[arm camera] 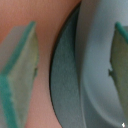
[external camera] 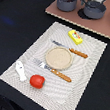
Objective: Interact with the objects in diverse but meaningful ways.
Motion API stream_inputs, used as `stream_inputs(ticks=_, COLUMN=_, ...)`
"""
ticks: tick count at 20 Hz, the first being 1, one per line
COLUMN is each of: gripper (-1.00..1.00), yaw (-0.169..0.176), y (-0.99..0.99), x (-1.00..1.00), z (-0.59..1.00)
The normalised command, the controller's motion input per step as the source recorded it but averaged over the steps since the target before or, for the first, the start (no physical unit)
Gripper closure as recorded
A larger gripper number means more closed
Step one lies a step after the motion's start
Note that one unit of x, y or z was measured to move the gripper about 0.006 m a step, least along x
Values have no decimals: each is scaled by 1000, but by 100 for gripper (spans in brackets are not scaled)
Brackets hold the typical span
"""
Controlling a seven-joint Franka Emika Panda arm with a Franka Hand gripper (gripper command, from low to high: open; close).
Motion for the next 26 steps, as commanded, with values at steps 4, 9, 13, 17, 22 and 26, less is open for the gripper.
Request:
stream_inputs(ticks=4, gripper=-100, yaw=16, y=121, x=636, z=1000)
stream_inputs(ticks=9, gripper=-100, yaw=15, y=107, x=501, z=1000)
stream_inputs(ticks=13, gripper=-100, yaw=-7, y=36, x=499, z=866)
stream_inputs(ticks=17, gripper=-100, yaw=-82, y=0, x=663, z=372)
stream_inputs(ticks=22, gripper=-100, yaw=-198, y=-82, x=618, z=33)
stream_inputs(ticks=26, gripper=-100, yaw=-253, y=-117, x=538, z=0)
